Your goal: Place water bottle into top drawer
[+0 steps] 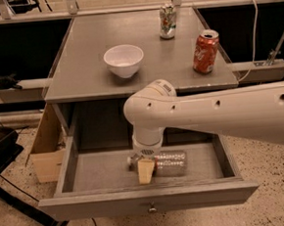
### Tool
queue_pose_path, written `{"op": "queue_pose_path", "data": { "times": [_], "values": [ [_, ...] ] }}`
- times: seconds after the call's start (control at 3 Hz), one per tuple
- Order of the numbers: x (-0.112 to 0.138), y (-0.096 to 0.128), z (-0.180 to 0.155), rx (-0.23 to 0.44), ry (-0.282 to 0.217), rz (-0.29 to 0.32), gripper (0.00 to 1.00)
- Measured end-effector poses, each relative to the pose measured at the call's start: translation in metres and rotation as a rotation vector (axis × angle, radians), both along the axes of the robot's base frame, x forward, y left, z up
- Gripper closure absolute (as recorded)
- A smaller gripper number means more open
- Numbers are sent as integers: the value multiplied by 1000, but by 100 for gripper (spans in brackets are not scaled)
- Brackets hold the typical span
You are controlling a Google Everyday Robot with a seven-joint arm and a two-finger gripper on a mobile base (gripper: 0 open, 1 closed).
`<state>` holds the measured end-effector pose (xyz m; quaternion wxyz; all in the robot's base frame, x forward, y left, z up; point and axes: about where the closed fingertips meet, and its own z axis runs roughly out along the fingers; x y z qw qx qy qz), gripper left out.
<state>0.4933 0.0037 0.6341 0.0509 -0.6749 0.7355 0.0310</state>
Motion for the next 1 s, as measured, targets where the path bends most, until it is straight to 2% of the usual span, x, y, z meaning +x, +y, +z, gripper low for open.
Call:
{"op": "queue_pose_path", "data": {
  "times": [0.33,0.67,1.0],
  "values": [
    [-20,0,62,22,-39,24,0],
    [-24,-20,131,75,-86,-39,0],
    [-14,-59,182,155,-116,-140,0]
  ]
}}
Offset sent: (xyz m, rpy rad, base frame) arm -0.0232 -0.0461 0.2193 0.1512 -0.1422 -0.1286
